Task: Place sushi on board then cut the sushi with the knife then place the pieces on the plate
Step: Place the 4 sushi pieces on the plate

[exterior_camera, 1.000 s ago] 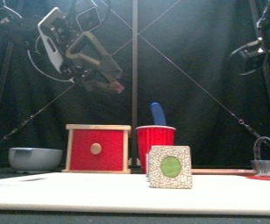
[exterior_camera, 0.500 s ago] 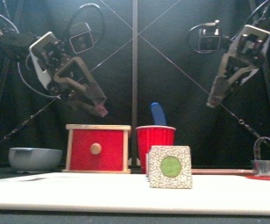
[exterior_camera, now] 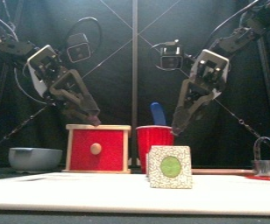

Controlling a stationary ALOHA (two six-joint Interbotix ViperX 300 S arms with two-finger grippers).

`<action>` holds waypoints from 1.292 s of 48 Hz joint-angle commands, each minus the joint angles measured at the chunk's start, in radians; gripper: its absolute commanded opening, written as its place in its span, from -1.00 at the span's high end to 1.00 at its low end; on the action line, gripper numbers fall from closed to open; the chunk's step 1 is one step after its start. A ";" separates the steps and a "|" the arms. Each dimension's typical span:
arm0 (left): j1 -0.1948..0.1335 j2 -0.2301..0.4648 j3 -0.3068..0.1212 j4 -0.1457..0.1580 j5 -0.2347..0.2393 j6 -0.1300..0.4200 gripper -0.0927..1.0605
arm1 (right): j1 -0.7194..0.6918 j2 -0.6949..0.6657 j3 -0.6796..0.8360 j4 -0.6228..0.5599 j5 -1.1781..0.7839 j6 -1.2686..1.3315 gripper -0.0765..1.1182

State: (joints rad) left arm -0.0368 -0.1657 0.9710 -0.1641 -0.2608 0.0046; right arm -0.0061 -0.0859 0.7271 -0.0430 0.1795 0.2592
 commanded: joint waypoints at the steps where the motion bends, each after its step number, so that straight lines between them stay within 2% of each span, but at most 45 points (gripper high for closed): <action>1: 0.003 -0.014 -0.002 0.002 -0.005 0.000 -0.66 | -0.002 0.021 -0.058 -0.006 -0.003 -0.002 -0.49; 11: 0.002 -0.015 0.009 0.002 -0.003 0.002 -0.66 | -0.003 0.101 -0.126 -0.009 0.006 -0.002 -0.56; 39: 0.003 -0.015 0.025 0.003 -0.003 0.002 -0.66 | -0.023 0.218 -0.173 -0.048 0.058 -0.002 -0.52; 42: 0.003 -0.015 0.026 0.003 -0.003 0.002 -0.66 | -0.025 0.222 -0.175 -0.048 0.064 -0.002 -0.46; 53: 0.003 -0.015 0.026 0.003 -0.003 0.002 -0.66 | -0.025 0.186 -0.169 -0.046 0.084 -0.002 0.05; 62: 0.003 -0.015 0.026 0.002 -0.002 0.000 -0.65 | -0.028 0.066 -0.150 -0.048 0.152 -0.002 0.07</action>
State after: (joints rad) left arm -0.0368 -0.1672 1.0078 -0.1626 -0.2592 0.0046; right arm -0.0261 0.0752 0.5783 -0.0890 0.3099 0.2592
